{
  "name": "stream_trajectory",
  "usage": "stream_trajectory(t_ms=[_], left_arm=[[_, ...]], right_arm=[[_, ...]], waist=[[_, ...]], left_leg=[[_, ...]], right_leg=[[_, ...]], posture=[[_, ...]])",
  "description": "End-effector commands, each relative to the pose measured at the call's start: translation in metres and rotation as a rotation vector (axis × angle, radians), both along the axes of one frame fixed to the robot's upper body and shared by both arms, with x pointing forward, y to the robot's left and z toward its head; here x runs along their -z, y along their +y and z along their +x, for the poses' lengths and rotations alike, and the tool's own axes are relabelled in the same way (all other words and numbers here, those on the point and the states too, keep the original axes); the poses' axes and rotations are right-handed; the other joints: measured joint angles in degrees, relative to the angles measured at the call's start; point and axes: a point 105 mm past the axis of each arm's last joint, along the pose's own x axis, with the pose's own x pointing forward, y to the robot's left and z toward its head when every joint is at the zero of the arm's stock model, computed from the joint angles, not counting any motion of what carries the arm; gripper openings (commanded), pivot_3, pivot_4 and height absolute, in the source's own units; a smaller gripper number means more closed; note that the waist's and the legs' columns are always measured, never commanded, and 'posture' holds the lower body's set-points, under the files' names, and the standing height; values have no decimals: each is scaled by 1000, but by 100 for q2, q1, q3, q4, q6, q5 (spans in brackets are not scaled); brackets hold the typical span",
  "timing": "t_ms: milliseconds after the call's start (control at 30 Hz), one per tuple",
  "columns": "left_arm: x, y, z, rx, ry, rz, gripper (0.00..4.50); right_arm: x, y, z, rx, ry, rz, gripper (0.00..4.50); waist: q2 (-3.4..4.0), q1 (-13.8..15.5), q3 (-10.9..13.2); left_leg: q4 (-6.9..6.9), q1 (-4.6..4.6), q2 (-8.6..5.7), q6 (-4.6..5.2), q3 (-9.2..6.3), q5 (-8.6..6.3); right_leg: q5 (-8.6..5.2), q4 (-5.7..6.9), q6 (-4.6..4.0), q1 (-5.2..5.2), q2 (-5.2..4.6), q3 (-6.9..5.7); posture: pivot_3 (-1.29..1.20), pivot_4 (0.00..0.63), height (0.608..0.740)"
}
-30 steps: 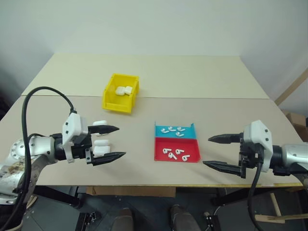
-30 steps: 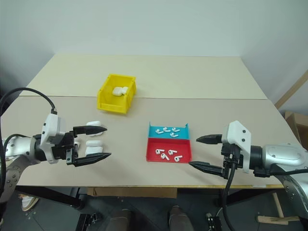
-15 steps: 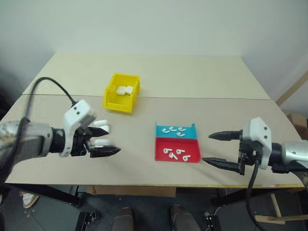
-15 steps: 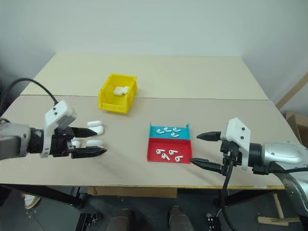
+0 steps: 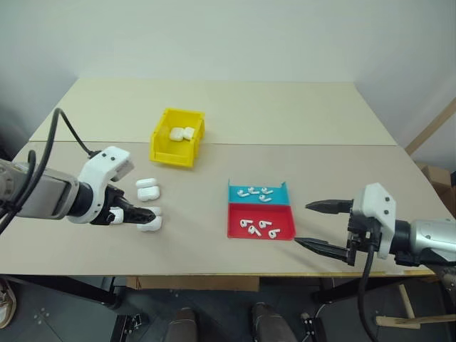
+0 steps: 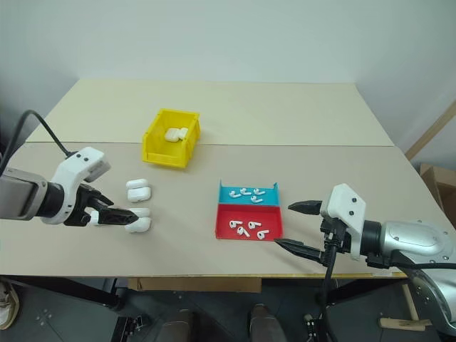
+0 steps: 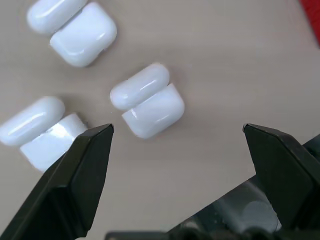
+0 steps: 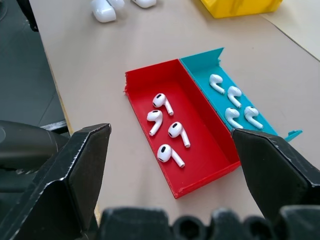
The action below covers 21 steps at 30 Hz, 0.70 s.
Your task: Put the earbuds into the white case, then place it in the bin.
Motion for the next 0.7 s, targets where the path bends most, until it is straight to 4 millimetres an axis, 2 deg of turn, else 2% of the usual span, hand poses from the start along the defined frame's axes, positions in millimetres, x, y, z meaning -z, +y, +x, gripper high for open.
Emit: stream_trajectory(t_ms=[33,200,467,700], left_arm=[[0,-1,0,-78,0,-13,4500],[17,-4,20,-175,3,-40,4500],[39,-26,40,-206,24,-37,4500],[50,-35,48,-226,48,-14,4500]], right_arm=[[-6,9,-3,-24,-52,9,4467],[-5,11,-4,-18,-60,20,4467],[-7,15,-6,-13,-79,31,4467],[-6,17,-11,-5,-86,40,4467]], waist=[[1,-7,0],[8,67,-4],[6,168,-5],[6,167,-6]], left_leg=[[0,1,0,0,2,0],[0,3,-1,-8,1,2],[0,-1,-4,-13,1,5],[3,-2,-7,-14,-1,6]], right_leg=[[0,-2,0,0,-1,1],[7,4,-12,2,-2,-2],[10,-2,-15,2,-3,-1],[12,-2,-15,2,-4,-1]], posture=[[0,150,740],[0,150,740],[0,150,740],[0,150,740]])
